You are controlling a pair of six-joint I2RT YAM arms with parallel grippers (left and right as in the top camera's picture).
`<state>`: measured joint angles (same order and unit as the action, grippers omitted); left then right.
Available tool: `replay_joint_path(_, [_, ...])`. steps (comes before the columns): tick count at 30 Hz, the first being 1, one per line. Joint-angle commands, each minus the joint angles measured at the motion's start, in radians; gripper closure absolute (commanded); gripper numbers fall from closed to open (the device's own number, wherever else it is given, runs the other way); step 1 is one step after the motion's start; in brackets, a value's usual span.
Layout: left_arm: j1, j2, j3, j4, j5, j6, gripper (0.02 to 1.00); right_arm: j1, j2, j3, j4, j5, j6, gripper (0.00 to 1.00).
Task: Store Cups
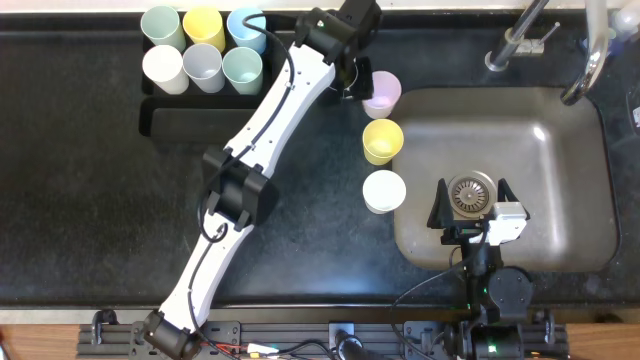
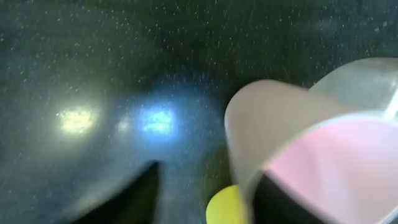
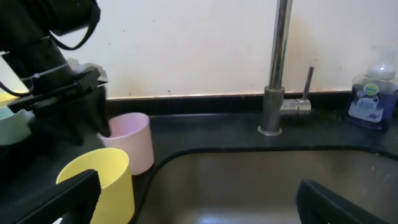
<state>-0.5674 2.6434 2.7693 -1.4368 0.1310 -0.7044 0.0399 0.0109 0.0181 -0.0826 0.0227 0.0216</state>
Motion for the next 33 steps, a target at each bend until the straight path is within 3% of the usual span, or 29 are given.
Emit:
replay_joint_path(1, [0.008,0.017,0.024,0.03,-0.004,0.008,0.982,-0.001,-0.007,-0.013,0.005,-0.005,-0.007,0.003])
replay_joint_path(7, [0.053,-0.08,0.093,-0.003,-0.04,0.026,0.982,-0.001,-0.007,-0.013,0.005,-0.005,-0.007,0.003])
replay_joint_path(13, [0.154,-0.374,0.098,-0.157,-0.11,0.022,0.982,-0.001,-0.007,-0.013,0.005,-0.005,-0.007,0.005])
replay_joint_path(17, [0.228,-0.593,0.074,-0.255,-0.243,0.055,0.982,-0.001,-0.007,-0.013,0.005,-0.005,-0.007,0.003])
replay_joint_path(19, [0.272,-0.709,-0.006,-0.257,-0.346,0.049,0.982,-0.001,-0.007,-0.013,0.005,-0.005,-0.007,0.003])
replay_joint_path(21, [0.336,-0.832,-0.149,-0.257,-0.388,0.039,0.982,-0.001,-0.007,-0.013,0.005,-0.005,-0.007,0.005])
replay_joint_path(27, [0.619,-1.163,-0.805,-0.148,-0.36,-0.017,0.982,-0.001,-0.007,-0.013,0.005,-0.005,-0.007,0.003])
replay_joint_path(33, [0.774,-1.225,-1.178,0.184,-0.121,0.072,0.982,-0.001,-0.007,-0.013,0.005,-0.005,-0.007,0.003])
